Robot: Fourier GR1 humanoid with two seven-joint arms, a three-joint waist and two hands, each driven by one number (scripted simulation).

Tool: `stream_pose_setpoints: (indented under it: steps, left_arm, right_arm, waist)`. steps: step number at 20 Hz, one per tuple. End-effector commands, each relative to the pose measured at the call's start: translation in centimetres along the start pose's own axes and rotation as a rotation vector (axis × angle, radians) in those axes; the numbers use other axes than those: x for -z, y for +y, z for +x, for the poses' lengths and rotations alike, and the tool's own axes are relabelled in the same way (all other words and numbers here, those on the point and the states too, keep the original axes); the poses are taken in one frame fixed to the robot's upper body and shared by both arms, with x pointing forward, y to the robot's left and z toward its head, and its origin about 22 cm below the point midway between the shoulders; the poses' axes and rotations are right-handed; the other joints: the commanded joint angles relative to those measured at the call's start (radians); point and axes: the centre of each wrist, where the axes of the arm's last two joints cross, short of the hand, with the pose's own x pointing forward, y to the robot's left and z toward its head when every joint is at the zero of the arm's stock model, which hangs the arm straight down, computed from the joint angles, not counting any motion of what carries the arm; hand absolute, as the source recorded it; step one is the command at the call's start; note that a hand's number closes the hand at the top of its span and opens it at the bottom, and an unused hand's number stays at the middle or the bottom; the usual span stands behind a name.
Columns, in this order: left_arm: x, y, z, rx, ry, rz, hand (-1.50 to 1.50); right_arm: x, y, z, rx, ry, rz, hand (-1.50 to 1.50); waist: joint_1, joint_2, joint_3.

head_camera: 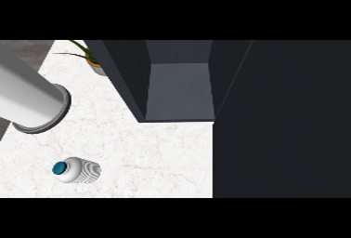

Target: Pick up the bottled water, place it into the cabinet and close the cabinet

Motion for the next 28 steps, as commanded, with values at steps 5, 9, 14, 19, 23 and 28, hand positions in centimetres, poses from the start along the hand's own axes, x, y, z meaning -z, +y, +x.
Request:
stream_pose_setpoints:
  steps: [5,9,14,19,23,28]
  left_arm:
    - [2.0,2.8,-2.8,0.023,0.014,0.017,-1.50]
    - [3.1,5.0,-5.1,0.043,0.038,0.009,-1.50]
    - [5.6,6.9,-6.7,0.106,0.025,0.004,-1.50]
    - [7.5,6.4,-10.3,0.115,0.041,0.006,-1.50]
    - [9.4,8.4,-12.4,0.119,0.053,0.031,-1.50]
    - [11.0,10.2,-13.4,0.162,0.084,0.075,-1.50]
  right_arm:
    - [-2.1,0.3,4.0,0.086,-0.090,0.048,-1.50]
    - [-2.3,0.7,3.9,0.087,-0.071,0.056,-1.50]
    - [-2.0,0.6,4.6,0.071,-0.099,0.062,-1.50]
    - [-2.6,0.0,3.9,0.100,-0.073,0.060,-1.50]
    - [-2.1,0.2,3.0,0.097,-0.105,0.051,-1.50]
    - [-2.8,0.0,4.1,0.107,-0.090,0.053,-1.50]
  waist:
    - [-0.022,0.001,0.000]
    - [-0.018,0.002,-0.001]
    - [-0.016,0.004,-0.003]
    - [-0.014,0.003,-0.002]
    - [-0.012,0.005,-0.002]
    - [-0.019,0.006,-0.003]
